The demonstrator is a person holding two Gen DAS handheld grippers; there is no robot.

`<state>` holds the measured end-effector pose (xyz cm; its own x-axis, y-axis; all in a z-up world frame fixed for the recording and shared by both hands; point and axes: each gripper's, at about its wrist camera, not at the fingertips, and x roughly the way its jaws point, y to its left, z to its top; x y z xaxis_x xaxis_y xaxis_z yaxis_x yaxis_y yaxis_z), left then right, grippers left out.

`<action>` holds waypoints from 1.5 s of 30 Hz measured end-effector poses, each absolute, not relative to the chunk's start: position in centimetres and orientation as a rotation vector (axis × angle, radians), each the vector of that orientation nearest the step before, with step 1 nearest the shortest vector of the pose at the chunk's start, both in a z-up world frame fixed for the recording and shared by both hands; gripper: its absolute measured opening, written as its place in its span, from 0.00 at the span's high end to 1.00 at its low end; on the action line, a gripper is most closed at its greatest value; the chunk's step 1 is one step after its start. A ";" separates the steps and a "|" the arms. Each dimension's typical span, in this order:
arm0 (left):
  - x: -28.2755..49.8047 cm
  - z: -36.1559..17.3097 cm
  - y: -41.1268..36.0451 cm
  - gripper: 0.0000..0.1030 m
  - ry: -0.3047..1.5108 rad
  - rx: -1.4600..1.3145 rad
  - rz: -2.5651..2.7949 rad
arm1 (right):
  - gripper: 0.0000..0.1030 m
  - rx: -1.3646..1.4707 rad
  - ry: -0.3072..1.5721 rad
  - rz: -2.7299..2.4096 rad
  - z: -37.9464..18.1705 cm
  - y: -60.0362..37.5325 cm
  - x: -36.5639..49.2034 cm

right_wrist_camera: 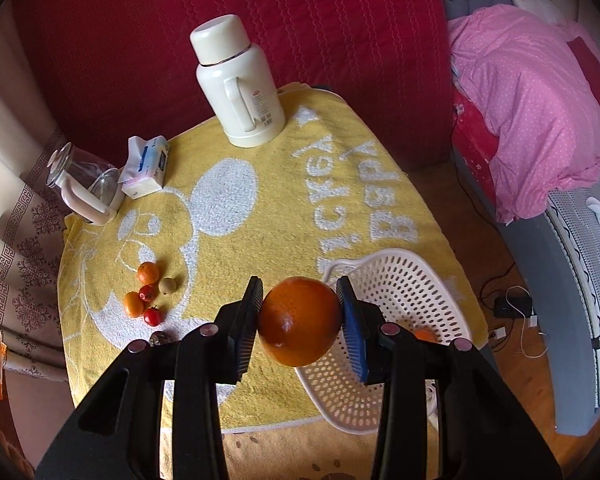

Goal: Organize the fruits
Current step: 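Lift and carry the mesh bag and orange in both grippers to the basket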

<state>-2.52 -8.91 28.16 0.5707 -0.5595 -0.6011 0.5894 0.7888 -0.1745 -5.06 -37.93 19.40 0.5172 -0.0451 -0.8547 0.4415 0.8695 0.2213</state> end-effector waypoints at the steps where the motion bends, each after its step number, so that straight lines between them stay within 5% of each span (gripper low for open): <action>1: -2.5 28.2 -9.3 0.54 0.688 0.050 -0.678 | 0.62 0.448 0.995 -0.311 19.2 -38.4 -5.3; 45: -3.1 25.8 -23.5 0.54 0.806 0.068 -0.895 | 0.62 0.622 1.164 -0.373 9.9 -49.3 -11.2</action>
